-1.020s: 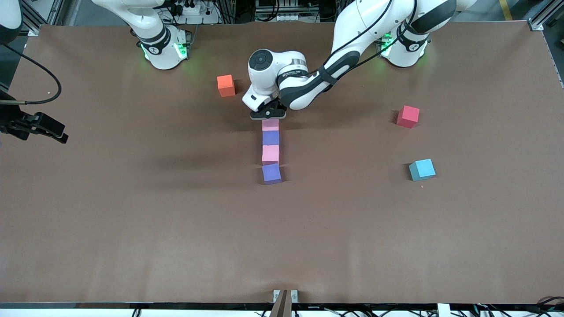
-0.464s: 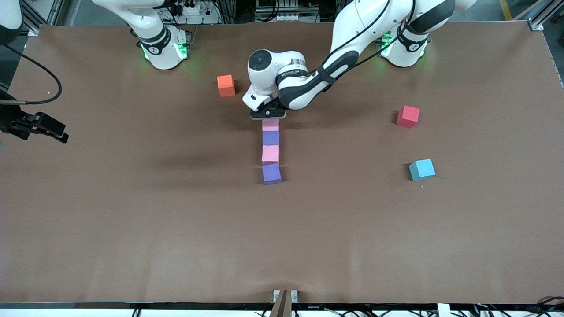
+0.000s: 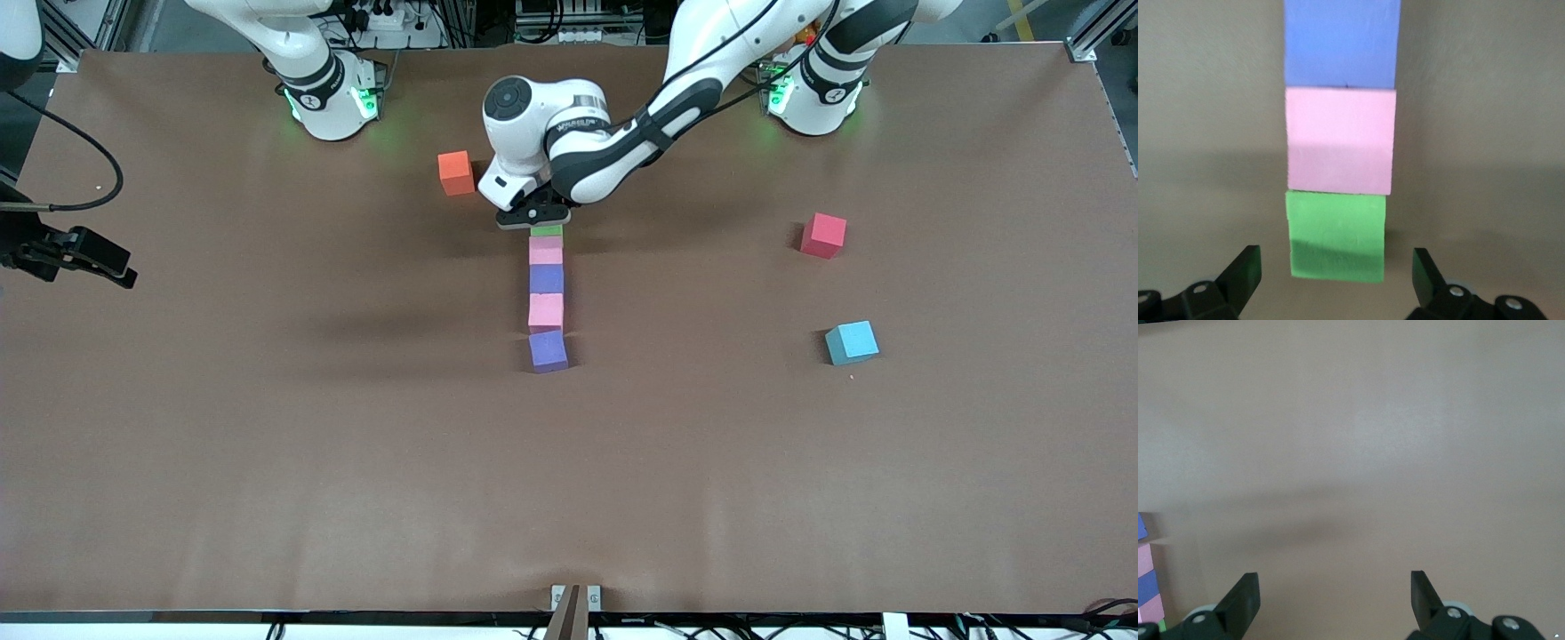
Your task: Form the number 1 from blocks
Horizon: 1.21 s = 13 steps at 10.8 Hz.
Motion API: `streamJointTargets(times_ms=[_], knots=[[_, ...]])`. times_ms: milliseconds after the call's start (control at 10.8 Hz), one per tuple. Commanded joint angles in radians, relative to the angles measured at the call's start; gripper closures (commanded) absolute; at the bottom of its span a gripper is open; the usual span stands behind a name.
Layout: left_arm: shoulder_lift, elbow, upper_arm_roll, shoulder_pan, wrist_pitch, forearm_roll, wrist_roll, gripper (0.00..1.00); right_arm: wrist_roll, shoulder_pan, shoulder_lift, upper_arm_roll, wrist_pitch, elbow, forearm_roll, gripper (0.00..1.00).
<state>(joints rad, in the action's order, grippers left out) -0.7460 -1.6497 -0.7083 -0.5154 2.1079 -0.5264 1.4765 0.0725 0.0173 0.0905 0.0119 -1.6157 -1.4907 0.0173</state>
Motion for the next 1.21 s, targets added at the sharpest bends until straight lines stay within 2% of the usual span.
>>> streamJointTargets(times_ms=[0, 185, 371, 649, 927, 1113], knots=[[0.072, 0.028, 0.007, 0.008, -0.066, 0.052, 0.008, 0.00, -0.005, 0.010, -0.012, -0.007, 0.008, -0.010, 0.012, 0.00], [0.129, 0.030, 0.015, 0.096, -0.094, 0.054, -0.002, 0.00, -0.003, 0.010, -0.012, -0.007, 0.008, -0.010, 0.012, 0.00], [0.172, 0.031, 0.012, 0.291, -0.100, 0.048, -0.078, 0.00, -0.002, 0.010, -0.012, -0.007, 0.008, -0.010, 0.013, 0.00], [0.243, 0.063, 0.010, 0.489, -0.137, 0.057, -0.243, 0.00, -0.007, 0.012, -0.012, -0.007, 0.008, -0.010, 0.012, 0.00], [0.244, 0.165, 0.009, 0.609, -0.262, 0.065, -0.399, 0.00, -0.007, 0.012, -0.012, -0.007, 0.008, -0.011, 0.013, 0.00], [0.257, 0.165, 0.009, 0.658, -0.266, 0.092, -0.450, 0.00, -0.007, 0.012, -0.012, -0.007, 0.008, -0.011, 0.013, 0.00]])
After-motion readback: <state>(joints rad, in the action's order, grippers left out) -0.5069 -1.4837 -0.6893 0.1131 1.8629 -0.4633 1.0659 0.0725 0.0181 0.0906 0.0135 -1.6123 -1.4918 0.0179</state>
